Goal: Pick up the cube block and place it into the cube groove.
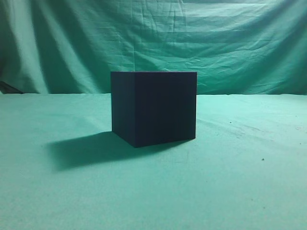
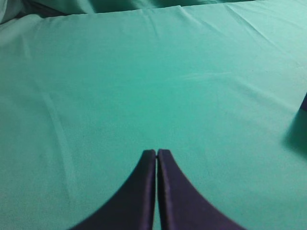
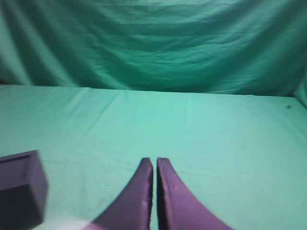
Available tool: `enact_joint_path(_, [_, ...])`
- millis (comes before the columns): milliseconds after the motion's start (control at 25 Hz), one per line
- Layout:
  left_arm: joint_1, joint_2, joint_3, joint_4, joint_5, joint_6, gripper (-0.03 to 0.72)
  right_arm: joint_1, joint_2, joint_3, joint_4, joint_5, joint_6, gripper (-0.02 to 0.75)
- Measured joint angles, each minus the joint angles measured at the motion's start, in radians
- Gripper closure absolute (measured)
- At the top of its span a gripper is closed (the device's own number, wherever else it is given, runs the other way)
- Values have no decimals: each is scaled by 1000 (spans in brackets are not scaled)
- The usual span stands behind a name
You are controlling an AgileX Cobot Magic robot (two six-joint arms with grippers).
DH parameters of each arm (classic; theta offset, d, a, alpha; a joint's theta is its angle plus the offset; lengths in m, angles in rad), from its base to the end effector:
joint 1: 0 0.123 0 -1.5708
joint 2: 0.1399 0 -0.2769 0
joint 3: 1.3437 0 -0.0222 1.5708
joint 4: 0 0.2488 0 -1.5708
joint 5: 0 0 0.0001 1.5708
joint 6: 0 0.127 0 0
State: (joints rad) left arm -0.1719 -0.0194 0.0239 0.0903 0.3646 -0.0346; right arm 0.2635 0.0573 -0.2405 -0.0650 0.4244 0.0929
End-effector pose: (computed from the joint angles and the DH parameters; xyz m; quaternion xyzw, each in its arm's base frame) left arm 0.0925 -0.0119 0.1637 0.0788 0.7951 -0.0239 0.6009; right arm 0.0856 0.0196 0.2456 -0.0784 0.7551 0.0863 0.6452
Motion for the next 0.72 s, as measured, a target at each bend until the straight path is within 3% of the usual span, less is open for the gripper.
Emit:
enact_joint_path(280, [0,0,0,0,0,0,688,-143,-61,203,1,-121,4,738])
enact_joint_path(720, [0,0,0,0,0,0,688,-157,-67,268,4,-55,4,738])
